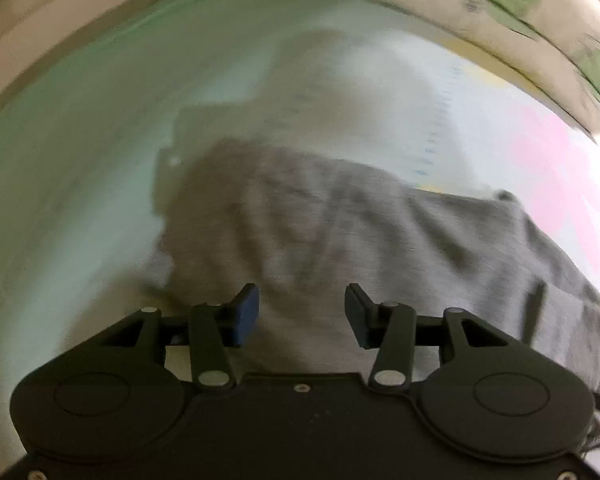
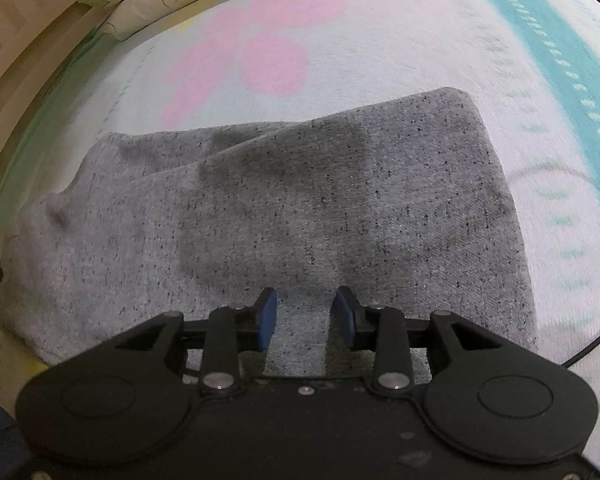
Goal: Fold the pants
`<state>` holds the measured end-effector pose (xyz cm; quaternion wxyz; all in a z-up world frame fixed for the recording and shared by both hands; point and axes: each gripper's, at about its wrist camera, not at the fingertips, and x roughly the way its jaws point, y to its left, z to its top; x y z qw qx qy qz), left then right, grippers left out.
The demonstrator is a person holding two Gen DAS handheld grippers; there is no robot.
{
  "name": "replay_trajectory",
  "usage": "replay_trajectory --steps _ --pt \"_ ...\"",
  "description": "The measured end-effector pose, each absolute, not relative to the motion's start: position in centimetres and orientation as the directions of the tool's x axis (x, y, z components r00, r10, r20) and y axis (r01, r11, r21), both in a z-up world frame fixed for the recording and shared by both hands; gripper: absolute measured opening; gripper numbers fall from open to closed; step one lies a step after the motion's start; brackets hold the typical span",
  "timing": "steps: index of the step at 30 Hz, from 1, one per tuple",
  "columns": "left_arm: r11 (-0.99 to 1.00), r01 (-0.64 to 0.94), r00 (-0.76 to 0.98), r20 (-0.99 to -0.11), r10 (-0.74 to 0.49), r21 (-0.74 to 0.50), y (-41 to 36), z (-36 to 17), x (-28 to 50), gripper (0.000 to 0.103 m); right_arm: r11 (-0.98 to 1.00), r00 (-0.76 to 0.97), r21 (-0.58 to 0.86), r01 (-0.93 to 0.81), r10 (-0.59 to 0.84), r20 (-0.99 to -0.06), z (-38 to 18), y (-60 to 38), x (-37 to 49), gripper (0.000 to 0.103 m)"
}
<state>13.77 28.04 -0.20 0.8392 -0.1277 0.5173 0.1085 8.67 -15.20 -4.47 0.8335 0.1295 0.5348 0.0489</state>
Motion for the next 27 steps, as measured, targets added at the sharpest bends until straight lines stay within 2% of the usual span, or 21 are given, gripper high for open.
replay_trajectory --steps 6,10,14,18,20,27 --pt "0.904 -0.397 0.336 -0.942 -0.021 -0.162 32.7 -2.8 13.5 0.057 0.957 0.427 0.281 0.065 0.228 -0.875 -4.8 -15.1 8.8 0.037" --pt "0.875 -0.431 0.324 -0.943 -0.079 -0.221 34.2 -3.9 13.2 0.065 0.957 0.429 0.284 0.066 0.229 -0.874 -4.8 -15.2 8.8 0.037" --pt "0.857 -0.454 0.327 -0.940 -0.093 -0.243 35.1 -4.3 12.8 0.072 0.956 0.430 0.286 0.067 0.231 -0.873 -4.8 -15.2 8.8 0.037" --pt "0.846 -0.466 0.337 -0.936 -0.102 -0.260 35.3 -4.6 12.5 0.073 0.954 0.432 0.292 0.070 0.235 -0.871 -4.8 -15.3 8.8 0.038" --pt "0.835 -0.486 0.329 -0.939 -0.099 -0.258 35.5 -4.9 12.3 0.079 0.955 0.433 0.290 0.067 0.234 -0.870 -4.7 -15.2 8.8 0.038" --pt "0.803 -0.522 0.357 -0.929 -0.101 -0.288 36.3 -5.4 12.4 0.079 0.957 0.437 0.285 0.058 0.232 -0.869 -4.7 -15.1 8.7 0.040"
